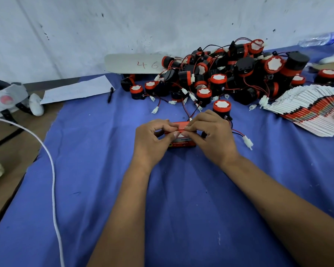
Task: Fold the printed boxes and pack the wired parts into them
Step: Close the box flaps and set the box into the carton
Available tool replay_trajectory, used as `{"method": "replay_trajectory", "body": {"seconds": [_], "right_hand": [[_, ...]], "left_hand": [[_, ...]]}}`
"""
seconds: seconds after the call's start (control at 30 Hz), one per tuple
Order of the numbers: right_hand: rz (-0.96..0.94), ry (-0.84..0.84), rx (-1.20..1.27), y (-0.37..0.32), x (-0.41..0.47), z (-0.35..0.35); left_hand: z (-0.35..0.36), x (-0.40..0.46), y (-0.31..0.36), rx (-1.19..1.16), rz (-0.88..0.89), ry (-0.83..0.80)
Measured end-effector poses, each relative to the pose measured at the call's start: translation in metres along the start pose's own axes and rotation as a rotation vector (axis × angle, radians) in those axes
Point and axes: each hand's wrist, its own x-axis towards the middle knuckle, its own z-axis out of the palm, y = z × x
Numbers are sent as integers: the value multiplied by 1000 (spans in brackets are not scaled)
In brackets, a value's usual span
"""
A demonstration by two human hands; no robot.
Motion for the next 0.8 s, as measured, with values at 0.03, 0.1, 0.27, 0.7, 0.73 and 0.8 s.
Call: {"method": "replay_trajectory", "body": {"seconds": [0.03, 0.1, 0.27, 0.7, 0.73, 0.8], "right_hand": [[3, -11, 7, -1, 0, -1], [4, -52, 27, -1, 0, -5], [4, -109, 24, 2, -1, -13], [70, -126, 68, 3, 3, -14], [69, -137, 82, 4, 3, -14], [57, -163, 107, 6, 2, -15]], "left_hand": [[-1, -1, 0, -12, 1, -7], [-2, -2, 0, -34, -4, -5], [-1, -6, -1, 10, 38, 20], [3, -7, -6, 86, 119, 37], [2, -7, -5, 96, 126, 37], [2, -7, -4, 140, 156, 35]]}}
